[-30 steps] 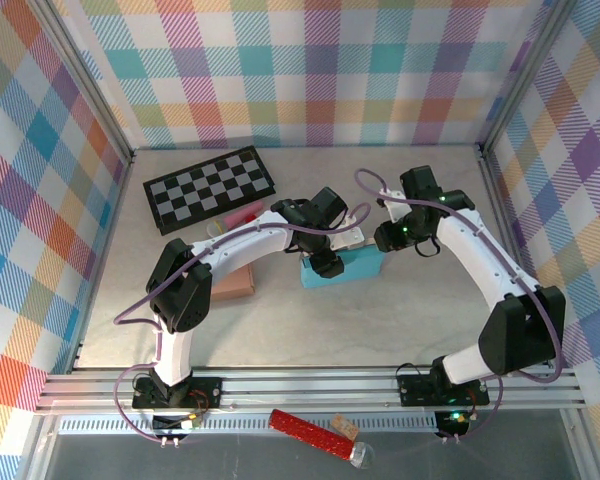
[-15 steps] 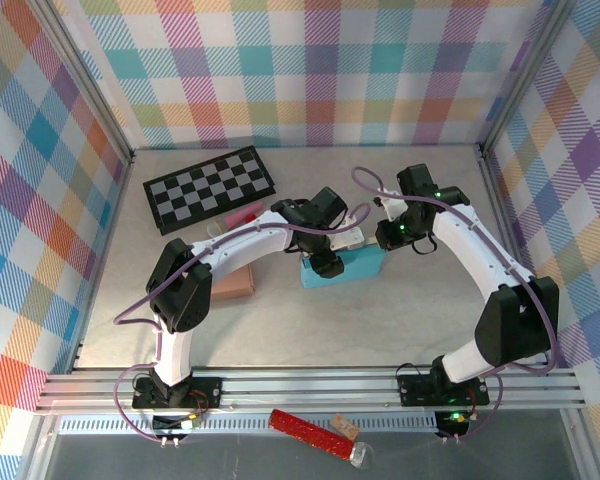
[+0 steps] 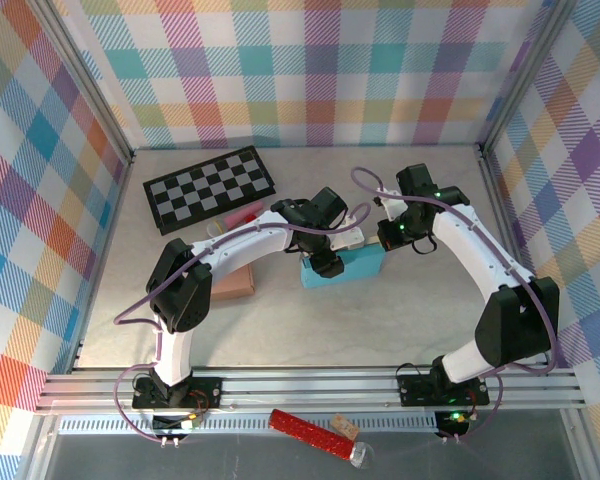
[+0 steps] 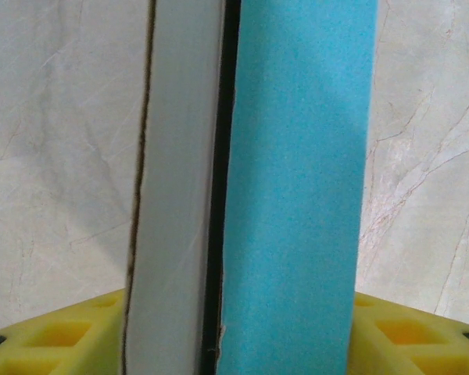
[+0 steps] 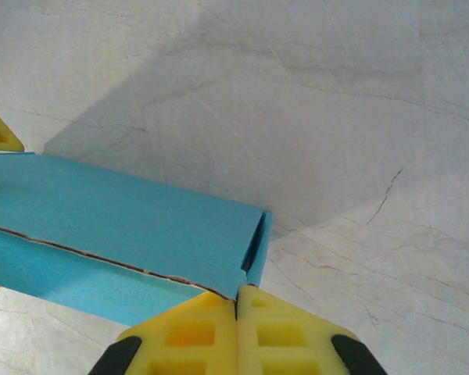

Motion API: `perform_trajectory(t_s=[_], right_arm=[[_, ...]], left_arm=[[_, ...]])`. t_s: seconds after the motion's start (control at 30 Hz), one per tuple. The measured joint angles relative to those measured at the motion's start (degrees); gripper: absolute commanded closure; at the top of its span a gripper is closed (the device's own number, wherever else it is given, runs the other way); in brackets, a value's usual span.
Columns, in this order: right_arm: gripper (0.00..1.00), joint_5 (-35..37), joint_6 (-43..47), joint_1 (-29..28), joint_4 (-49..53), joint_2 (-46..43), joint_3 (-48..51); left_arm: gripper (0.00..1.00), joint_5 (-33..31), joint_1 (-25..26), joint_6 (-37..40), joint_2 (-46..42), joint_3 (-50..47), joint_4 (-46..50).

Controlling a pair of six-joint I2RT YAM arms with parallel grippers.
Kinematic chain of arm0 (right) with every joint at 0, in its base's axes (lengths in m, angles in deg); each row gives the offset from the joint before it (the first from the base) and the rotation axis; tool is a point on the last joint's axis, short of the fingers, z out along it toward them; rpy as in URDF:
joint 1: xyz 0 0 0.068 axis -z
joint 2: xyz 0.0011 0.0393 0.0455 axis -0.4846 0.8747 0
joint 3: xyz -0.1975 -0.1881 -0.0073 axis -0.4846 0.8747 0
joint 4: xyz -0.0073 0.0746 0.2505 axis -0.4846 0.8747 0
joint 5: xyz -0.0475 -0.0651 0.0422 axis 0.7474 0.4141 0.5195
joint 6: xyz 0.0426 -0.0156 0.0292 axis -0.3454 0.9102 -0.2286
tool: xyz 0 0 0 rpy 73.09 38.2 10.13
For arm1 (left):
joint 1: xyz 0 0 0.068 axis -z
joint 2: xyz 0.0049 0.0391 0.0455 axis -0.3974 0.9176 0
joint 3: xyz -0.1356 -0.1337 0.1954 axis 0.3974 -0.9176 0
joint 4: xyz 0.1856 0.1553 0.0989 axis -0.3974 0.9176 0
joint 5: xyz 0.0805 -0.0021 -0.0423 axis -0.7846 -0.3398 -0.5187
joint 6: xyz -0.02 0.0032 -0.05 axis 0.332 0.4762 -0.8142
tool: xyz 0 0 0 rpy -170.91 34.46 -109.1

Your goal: Fold the paper box

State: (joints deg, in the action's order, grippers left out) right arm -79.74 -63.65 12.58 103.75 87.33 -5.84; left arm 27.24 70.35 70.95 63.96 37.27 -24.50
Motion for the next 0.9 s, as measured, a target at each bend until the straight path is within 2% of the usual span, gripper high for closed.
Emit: perform_trajectory(t_s=[0.47,0.9], right_arm=[[1.0,1.2,-1.2,-0.1,-2.8,-5.4,5.9],[1.0,1.4,-9.4,-0.8,-5.6,-8.0,8.8]], left_arm=[[0.48,0.2,0.0,-0.2,0.0,0.0,0.0],[0.52,0.2,0.0,-1.8,0.0,0.1,0.7]])
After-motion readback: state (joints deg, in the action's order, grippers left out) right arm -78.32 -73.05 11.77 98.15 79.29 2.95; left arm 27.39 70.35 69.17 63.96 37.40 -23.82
